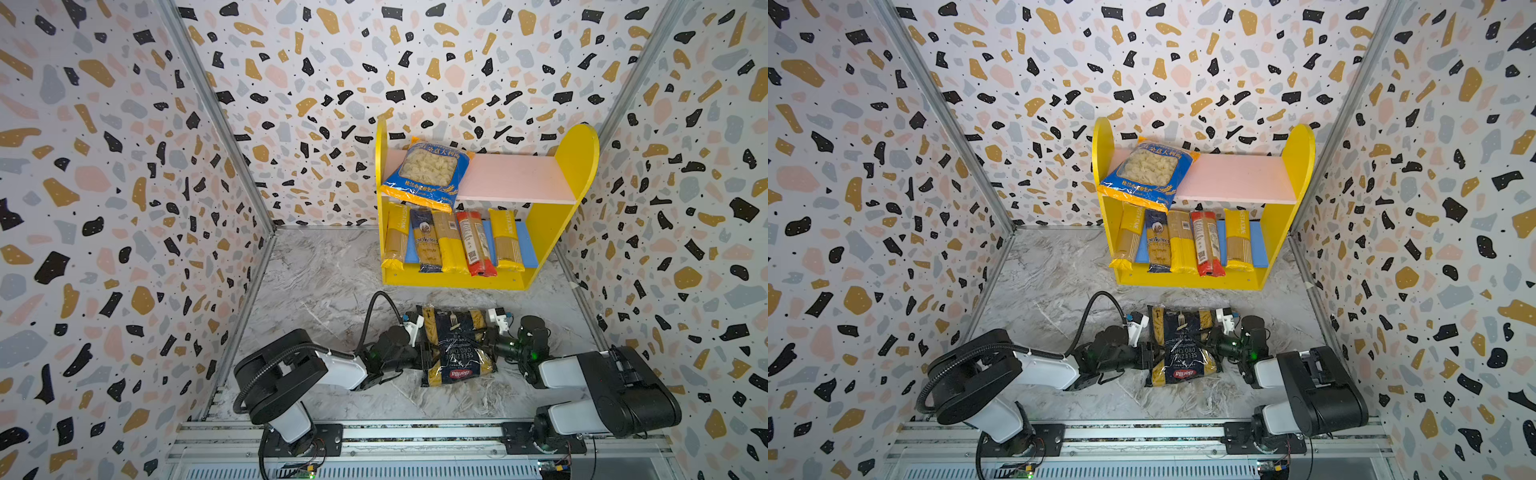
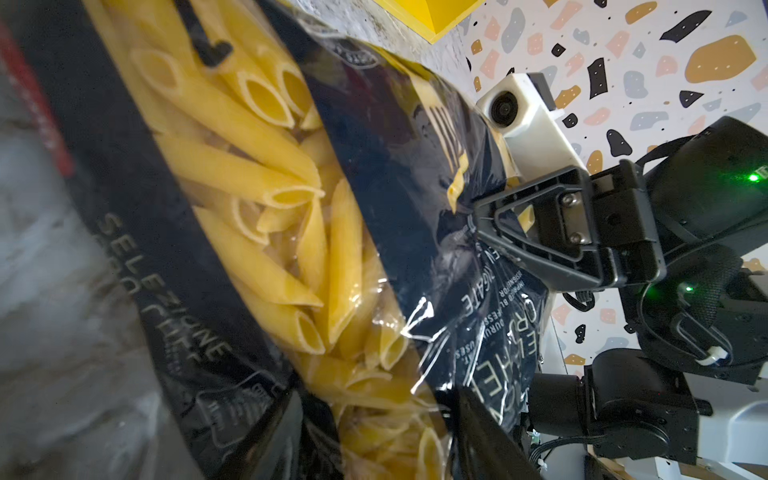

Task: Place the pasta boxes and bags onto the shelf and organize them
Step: 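Open the left gripper and withdraw it while the right gripper holds the penne bag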

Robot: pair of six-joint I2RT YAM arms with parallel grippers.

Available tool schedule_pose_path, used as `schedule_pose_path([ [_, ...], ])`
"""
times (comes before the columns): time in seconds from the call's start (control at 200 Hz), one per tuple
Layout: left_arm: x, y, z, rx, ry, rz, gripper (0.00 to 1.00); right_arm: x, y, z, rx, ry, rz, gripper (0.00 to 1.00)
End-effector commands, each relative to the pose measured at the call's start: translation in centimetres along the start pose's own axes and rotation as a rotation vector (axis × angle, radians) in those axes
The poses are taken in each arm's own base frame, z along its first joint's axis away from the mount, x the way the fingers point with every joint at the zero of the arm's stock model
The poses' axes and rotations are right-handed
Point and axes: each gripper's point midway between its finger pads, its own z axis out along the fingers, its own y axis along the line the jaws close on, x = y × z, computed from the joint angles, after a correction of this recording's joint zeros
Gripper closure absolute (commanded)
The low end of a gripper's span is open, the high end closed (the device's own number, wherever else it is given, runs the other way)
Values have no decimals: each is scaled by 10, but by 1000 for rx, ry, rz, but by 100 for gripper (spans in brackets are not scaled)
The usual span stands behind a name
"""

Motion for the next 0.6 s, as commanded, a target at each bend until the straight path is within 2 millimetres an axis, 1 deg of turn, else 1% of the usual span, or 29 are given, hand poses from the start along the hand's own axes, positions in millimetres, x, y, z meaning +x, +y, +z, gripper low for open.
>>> schedule_pose_path([
  [0.0,32,-15,-1,67,113,12,43,-7,61,7,-169,37,-216,85],
  [0.07,31,-13,-5,51,104,22,42,-5,64,7,-178,45,-225,88],
  [0.19,29,-9,-12,17,93,37,42,0,77,4,-229,64,-264,93],
  [0.36,21,-7,-25,-36,57,47,37,4,92,0,-281,83,-297,98],
  [0.395,18,-7,-29,-50,46,79,37,4,94,-1,-286,85,-300,99],
  [0.541,6,-1,-49,-109,-6,93,33,8,99,-3,-306,100,-286,100],
  [0.556,4,-1,-51,-113,-13,94,33,8,102,-5,-321,97,-302,100],
  [0.596,1,3,-58,-134,-28,92,32,9,104,-6,-331,97,-299,100],
])
